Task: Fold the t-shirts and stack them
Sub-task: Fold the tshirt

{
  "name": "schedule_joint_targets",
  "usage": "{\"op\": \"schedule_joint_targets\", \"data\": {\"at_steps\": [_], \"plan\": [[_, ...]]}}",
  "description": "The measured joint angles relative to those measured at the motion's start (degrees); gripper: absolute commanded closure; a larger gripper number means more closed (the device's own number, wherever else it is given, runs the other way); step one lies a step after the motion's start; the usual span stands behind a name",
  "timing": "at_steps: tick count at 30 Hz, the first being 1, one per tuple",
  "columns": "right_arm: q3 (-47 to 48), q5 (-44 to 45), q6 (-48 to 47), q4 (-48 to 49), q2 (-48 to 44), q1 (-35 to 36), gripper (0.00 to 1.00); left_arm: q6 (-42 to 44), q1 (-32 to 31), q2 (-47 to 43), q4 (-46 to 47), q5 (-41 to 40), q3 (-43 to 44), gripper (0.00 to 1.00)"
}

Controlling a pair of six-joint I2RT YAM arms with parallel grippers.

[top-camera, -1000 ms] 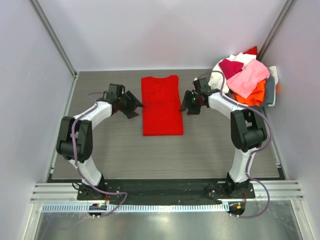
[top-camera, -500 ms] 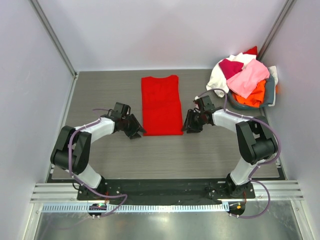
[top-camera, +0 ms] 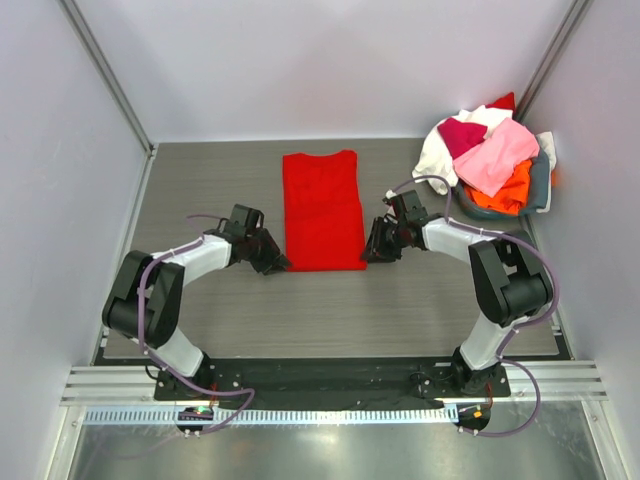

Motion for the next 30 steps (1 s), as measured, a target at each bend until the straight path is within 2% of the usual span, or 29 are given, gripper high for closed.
{"op": "schedule_joint_targets", "data": {"at_steps": [6,10,18,30], "plan": [[1.0,-0.3,-0.2,0.1,1.2,0.0,0.83,0.4,0.0,0.8,0.3,-0.3,0.9,0.86],[1.2,-1.0,-0.3,0.2,1.2,0.0,0.99,0.8,0.0,0.8,0.3,-0.3,1.1,1.00],[1.1,-2.1,-0.2,-0.1,0.7,0.0,0.99,1.9,0.0,0.3,-0.4,-0.5,1.1,1.00],[-3.5,-3.0,-0.2,-0.2,-5.6,0.5,0.99,2.9,0.0,-6.6,-1.3,-0.9,-3.0,1.00]]}}
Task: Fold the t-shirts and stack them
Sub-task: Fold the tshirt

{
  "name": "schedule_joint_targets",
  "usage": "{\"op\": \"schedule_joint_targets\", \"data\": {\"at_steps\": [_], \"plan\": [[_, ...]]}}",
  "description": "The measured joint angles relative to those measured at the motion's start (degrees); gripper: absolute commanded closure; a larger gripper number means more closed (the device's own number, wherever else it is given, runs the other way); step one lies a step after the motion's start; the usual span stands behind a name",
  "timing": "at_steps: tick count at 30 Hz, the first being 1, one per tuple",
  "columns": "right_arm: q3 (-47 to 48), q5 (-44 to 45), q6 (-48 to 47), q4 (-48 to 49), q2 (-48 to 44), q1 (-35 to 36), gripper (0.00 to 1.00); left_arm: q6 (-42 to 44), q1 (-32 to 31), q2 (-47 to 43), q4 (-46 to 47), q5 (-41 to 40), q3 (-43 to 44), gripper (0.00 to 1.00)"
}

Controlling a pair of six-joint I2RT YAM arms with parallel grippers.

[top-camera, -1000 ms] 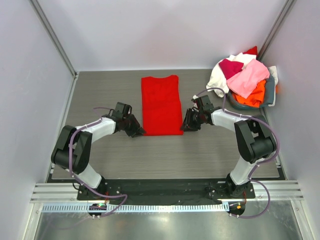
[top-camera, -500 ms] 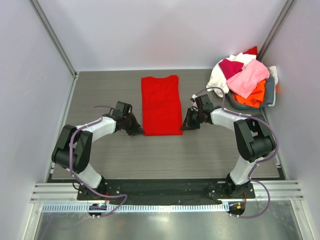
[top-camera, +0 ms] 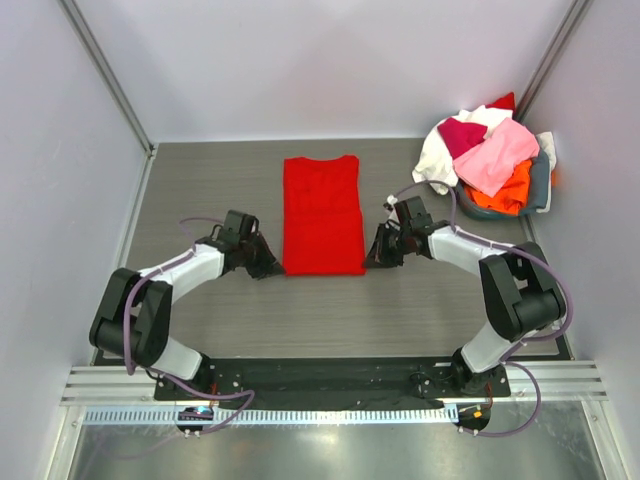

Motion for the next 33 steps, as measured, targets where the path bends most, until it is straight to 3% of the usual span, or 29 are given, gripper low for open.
{"op": "schedule_joint_targets", "data": {"at_steps": [11,12,13,14,16,17,19,22,33], "plan": [[-11.5,0.2,1.5,2.9,-3.4,3.8,0.96,-0.9,-1.6,-4.2,3.8,1.3,-12.2,0.99],[-12.3,-0.2,2.0,3.6,-3.8,3.8,0.92,-1.0,-1.7,-4.4,4.4,1.4,-12.7,0.99],[-12.7,-0.1,2.2,4.0,-4.3,3.8,0.73,-1.2,-1.8,-4.8,4.8,1.4,-13.0,0.95],[-13.2,0.0,2.7,4.3,-4.8,3.8,0.63,-1.2,-1.9,-5.3,5.2,1.4,-13.6,0.91],[-13.7,0.1,3.2,4.6,-6.6,4.0,0.49,-1.3,-2.0,-6.6,5.2,1.2,-14.4,0.79],[-14.1,0.5,3.3,4.6,-7.6,4.1,0.48,-1.3,-2.0,-7.5,5.0,1.0,-14.8,0.74],[-14.7,1.2,3.4,4.6,-9.4,4.7,0.47,-1.5,-2.1,-9.3,4.6,0.5,-15.4,0.65],[-15.0,2.5,3.9,4.4,-10.6,6.2,0.48,-1.8,-2.3,-11.3,4.2,-0.1,-15.6,0.62],[-12.8,6.9,6.4,4.0,-7.2,11.5,0.64,-2.6,-3.4,-8.9,3.0,-1.1,-14.4,0.63]]}}
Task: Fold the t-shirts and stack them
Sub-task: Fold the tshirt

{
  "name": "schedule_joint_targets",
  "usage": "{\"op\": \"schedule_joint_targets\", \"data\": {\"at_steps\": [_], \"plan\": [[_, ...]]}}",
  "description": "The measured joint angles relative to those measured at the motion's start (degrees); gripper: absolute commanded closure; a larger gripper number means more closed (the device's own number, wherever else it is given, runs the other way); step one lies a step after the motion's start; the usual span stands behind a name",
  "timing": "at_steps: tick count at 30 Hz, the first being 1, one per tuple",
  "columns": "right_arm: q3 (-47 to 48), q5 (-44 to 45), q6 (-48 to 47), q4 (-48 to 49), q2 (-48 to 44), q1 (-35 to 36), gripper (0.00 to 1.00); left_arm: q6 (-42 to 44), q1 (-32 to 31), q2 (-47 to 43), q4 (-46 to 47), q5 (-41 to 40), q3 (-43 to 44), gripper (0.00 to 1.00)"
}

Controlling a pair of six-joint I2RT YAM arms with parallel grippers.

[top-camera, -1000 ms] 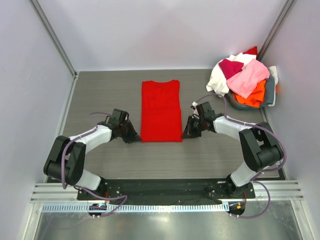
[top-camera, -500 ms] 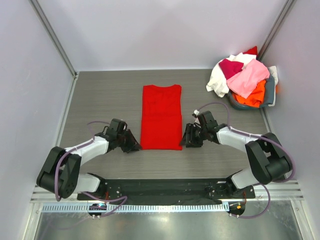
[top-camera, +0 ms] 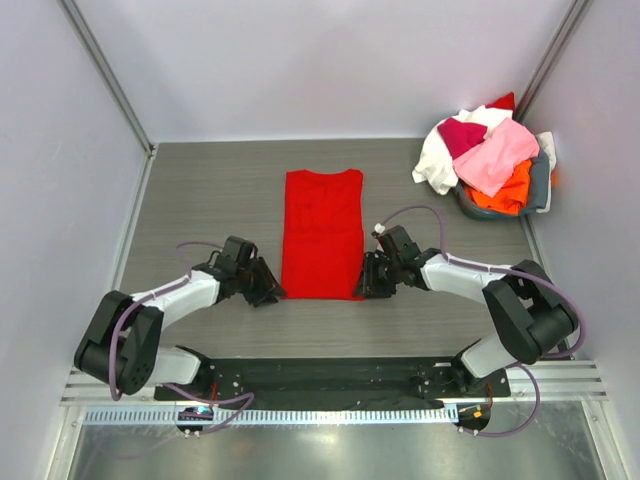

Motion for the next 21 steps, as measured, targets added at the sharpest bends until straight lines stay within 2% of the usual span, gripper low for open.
{"op": "schedule_joint_targets", "data": {"at_steps": [8,12,15,18,21], "plan": [[0.2,1.7,0.1,-0.3,0.4,0.1,0.80,-0.5,-0.8,2.8,1.4,0.5,1.3,0.73],[0.2,2.2,0.0,-0.5,0.4,0.2,0.87,-0.5,-1.1,3.5,1.8,0.5,1.3,0.91],[0.2,2.3,0.1,-0.5,0.4,0.2,0.92,-0.5,-1.2,3.8,2.0,0.5,1.3,0.99],[0.2,2.3,0.0,-0.6,0.4,0.2,0.99,-0.5,-1.4,3.7,2.0,0.5,1.3,1.00],[0.4,2.2,0.0,-1.1,0.4,0.2,0.99,-0.5,-1.5,3.5,1.9,0.5,1.3,1.00]]}}
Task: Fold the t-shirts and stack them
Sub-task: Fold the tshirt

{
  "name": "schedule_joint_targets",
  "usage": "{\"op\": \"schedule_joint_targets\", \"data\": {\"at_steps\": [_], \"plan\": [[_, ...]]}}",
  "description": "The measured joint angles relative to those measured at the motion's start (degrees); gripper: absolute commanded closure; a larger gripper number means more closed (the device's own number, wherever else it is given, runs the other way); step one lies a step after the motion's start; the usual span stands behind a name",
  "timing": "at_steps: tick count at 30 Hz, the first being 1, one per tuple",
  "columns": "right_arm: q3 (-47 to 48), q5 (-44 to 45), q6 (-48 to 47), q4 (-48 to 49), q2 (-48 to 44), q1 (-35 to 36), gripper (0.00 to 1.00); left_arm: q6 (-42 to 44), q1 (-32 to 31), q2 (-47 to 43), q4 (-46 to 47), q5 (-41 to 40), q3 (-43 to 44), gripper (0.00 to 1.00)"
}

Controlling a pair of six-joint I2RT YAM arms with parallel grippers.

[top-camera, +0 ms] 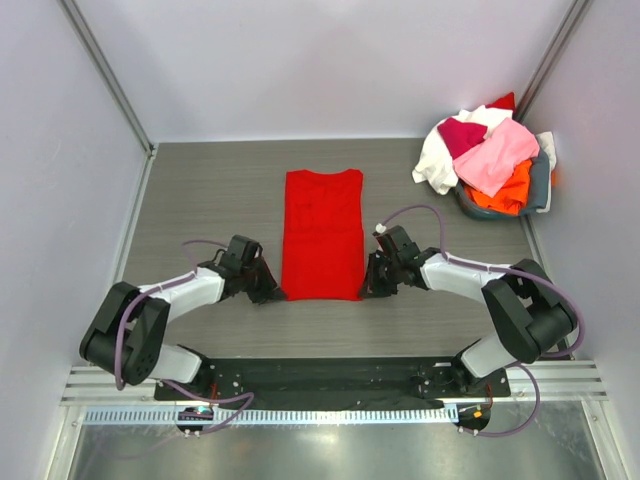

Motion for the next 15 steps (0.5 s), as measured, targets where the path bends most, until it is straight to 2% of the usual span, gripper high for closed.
{"op": "schedule_joint_targets", "data": {"at_steps": [6,15], "plan": [[0.8,-0.1,-0.5,-2.8,-2.0,0.0,0.99,0.0,-0.1,-2.7,-2.0,0.1,0.0,1.00],[0.8,-2.6,-3.1,-9.1,-12.7,0.0,0.99,-0.2,-1.6,-15.1,-9.0,0.6,-0.1,1.00]]}}
